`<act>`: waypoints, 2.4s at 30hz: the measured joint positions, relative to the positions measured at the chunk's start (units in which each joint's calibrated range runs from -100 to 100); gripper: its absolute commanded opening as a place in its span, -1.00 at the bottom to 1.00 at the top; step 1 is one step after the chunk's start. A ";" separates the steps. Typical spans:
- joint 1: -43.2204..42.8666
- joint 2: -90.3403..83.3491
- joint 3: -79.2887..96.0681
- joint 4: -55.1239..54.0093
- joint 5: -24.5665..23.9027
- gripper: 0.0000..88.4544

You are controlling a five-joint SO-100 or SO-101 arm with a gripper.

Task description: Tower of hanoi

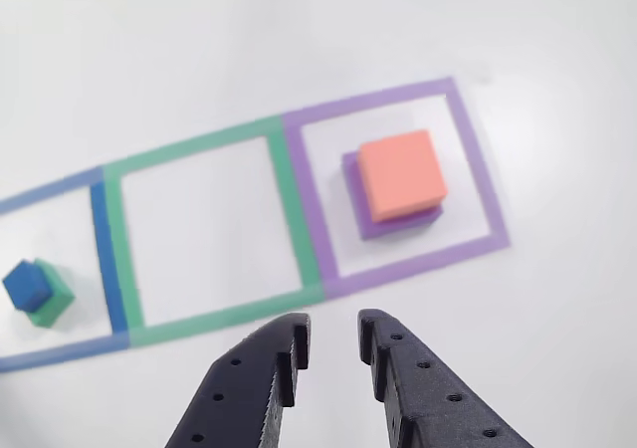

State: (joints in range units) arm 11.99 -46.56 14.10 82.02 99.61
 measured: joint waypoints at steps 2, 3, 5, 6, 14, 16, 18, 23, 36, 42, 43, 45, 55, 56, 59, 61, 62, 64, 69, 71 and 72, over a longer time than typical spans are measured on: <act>1.96 -0.51 -1.22 0.56 -0.59 -0.96; 3.11 -0.76 -1.83 0.88 -0.99 -0.97; 5.73 -1.10 -2.87 1.52 -0.99 -0.99; 6.63 -1.27 -3.39 1.85 -0.59 -1.00; 13.26 -2.11 -4.61 2.41 -0.39 -0.93; 14.49 -2.11 -4.61 2.57 -0.39 -0.91; 15.23 -2.11 -4.61 2.57 -0.39 -0.90; 16.13 -2.11 -1.13 1.61 -0.39 -0.77; 19.16 -7.60 26.11 -23.03 -0.20 -0.35; 20.38 -9.03 40.73 -38.28 -0.20 -0.20; 20.38 -9.03 42.65 -40.93 -0.20 -0.20; 20.22 -8.70 46.13 -46.39 -0.20 -0.17; 17.52 3.63 62.92 -83.71 -0.20 -0.14; 17.11 4.98 63.53 -86.44 -0.20 -0.14; 15.96 8.86 65.19 -93.66 -0.20 -0.14; 15.55 11.14 66.32 -97.83 -0.20 -0.14; 15.55 12.49 66.84 -100.00 -0.20 -0.13; 15.55 15.03 67.28 -103.93 -0.20 -0.13; 15.55 22.96 67.36 -112.28 -0.20 -0.13; 15.55 25.92 67.36 -115.49 -0.39 -0.13; 15.55 27.35 67.36 -116.93 -1.18 -0.13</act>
State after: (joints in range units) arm 27.55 -19.21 81.46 -34.91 98.42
